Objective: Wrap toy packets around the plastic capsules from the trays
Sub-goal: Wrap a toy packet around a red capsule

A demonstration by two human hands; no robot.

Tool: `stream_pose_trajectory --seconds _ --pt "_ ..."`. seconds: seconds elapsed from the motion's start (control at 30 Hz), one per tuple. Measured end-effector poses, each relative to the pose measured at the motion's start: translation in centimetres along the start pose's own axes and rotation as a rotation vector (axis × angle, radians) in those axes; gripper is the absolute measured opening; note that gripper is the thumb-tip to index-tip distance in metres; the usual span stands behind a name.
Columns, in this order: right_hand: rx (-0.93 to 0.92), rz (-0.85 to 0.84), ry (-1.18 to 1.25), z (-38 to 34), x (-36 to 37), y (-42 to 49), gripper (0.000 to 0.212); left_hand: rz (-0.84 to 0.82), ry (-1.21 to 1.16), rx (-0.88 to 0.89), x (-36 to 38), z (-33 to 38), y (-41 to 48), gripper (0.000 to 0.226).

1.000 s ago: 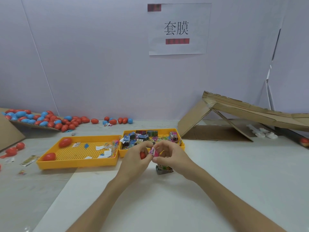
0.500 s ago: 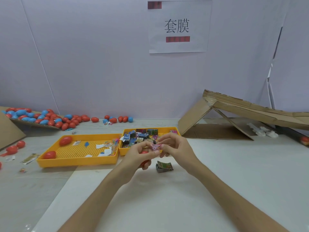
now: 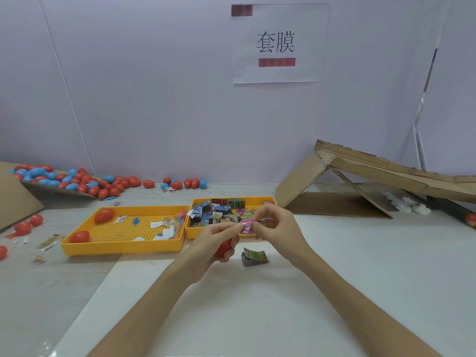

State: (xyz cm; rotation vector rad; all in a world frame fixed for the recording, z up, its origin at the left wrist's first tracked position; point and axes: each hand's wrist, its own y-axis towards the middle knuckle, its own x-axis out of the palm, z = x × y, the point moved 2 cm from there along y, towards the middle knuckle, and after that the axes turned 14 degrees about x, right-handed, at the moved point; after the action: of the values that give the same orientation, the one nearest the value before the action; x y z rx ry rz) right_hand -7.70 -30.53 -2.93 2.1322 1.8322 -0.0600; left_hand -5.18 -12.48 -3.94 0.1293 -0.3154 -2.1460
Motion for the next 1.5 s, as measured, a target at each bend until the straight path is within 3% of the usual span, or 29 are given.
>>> stream_pose_trajectory --seconds 0.07,0.17,0.43,0.6,0.93,1.1,1.23,1.37,1.5 --pt "0.001 0.011 0.022 -0.03 -0.04 -0.11 0.02 0.026 -0.03 -0.01 -0.26 0.02 0.09 0.041" --pt "-0.007 0.017 0.049 -0.12 -0.09 -0.2 0.026 0.03 -0.049 -0.013 -0.46 0.12 0.14 0.036" --pt "-0.034 -0.069 0.045 -0.39 0.07 -0.33 0.007 0.079 -0.084 -0.043 -0.58 0.19 0.09 0.036" --pt "-0.065 -0.044 -0.022 -0.35 0.04 -0.4 0.019 0.079 -0.11 -0.104 -0.42 0.0 0.02 0.038" --pt "-0.071 -0.007 -0.109 -0.06 0.3 -0.3 0.013 0.049 -0.149 -0.135 -0.4 -0.41 0.07 0.04" --pt "0.057 -0.061 -0.058 0.07 0.18 -0.17 0.007 0.035 -0.096 -0.098 -0.31 -0.17 0.07 0.043" --pt "0.173 -0.146 0.0 0.1 0.32 -0.22 0.01 0.056 -0.083 -0.041 -0.43 -0.15 0.2 0.029" --pt "0.25 -0.207 0.113 -0.01 0.34 -0.21 0.012 0.08 -0.069 -0.039 -0.49 -0.53 0.27 0.048" --pt "0.28 -0.236 0.196 -0.11 0.22 -0.23 0.011 0.091 -0.011 0.011 -0.22 -0.59 0.29 0.049"
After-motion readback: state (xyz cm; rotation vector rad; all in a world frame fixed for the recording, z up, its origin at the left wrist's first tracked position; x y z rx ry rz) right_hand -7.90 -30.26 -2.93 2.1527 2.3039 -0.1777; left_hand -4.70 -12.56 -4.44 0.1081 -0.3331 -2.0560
